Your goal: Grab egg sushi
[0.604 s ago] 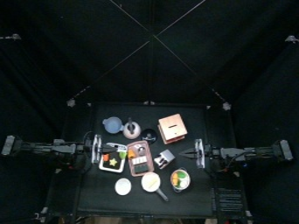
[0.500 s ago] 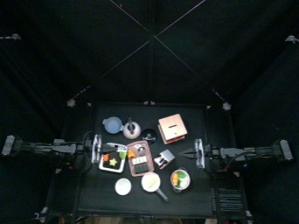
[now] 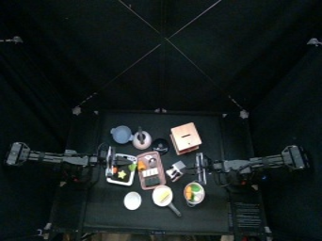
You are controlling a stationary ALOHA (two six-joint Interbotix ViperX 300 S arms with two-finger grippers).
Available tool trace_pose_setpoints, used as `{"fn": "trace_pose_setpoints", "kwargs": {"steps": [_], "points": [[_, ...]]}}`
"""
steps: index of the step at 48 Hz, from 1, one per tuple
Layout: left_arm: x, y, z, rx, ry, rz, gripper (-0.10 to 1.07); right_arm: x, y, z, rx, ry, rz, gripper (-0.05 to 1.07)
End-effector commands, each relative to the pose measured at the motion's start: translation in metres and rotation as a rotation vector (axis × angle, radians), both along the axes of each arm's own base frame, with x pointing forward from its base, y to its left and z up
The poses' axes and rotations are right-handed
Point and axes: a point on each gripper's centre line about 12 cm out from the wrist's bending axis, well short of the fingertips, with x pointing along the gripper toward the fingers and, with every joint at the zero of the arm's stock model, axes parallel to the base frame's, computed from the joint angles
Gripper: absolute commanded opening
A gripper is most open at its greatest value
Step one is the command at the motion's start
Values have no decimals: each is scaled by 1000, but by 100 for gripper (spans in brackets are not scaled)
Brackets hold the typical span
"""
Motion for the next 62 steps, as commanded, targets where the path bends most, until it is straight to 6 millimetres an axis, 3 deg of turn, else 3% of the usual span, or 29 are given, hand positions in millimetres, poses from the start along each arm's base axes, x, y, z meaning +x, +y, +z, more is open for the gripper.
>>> {"fn": "trace_pose_setpoints", "kwargs": {"steps": [1, 10, 27, 40, 52, 62], "points": [[8, -4, 9, -3, -46, -12, 17, 18, 19, 3, 0, 0, 58, 3], [17, -16, 2, 0, -47, -60, 30, 46, 55, -21, -14, 91, 154, 3], [42, -39, -25, 5, 46, -130, 57, 78, 75, -58, -27, 207, 183, 6], [55, -48, -37, 10, 67, -153, 74, 97, 81, -77, -29, 257, 177, 39], [57, -50, -47, 13, 87, -156, 76, 113, 82, -101, -29, 343, 160, 75], [55, -50, -50, 17, 94, -158, 76, 123, 85, -107, -40, 410, 161, 86]]}}
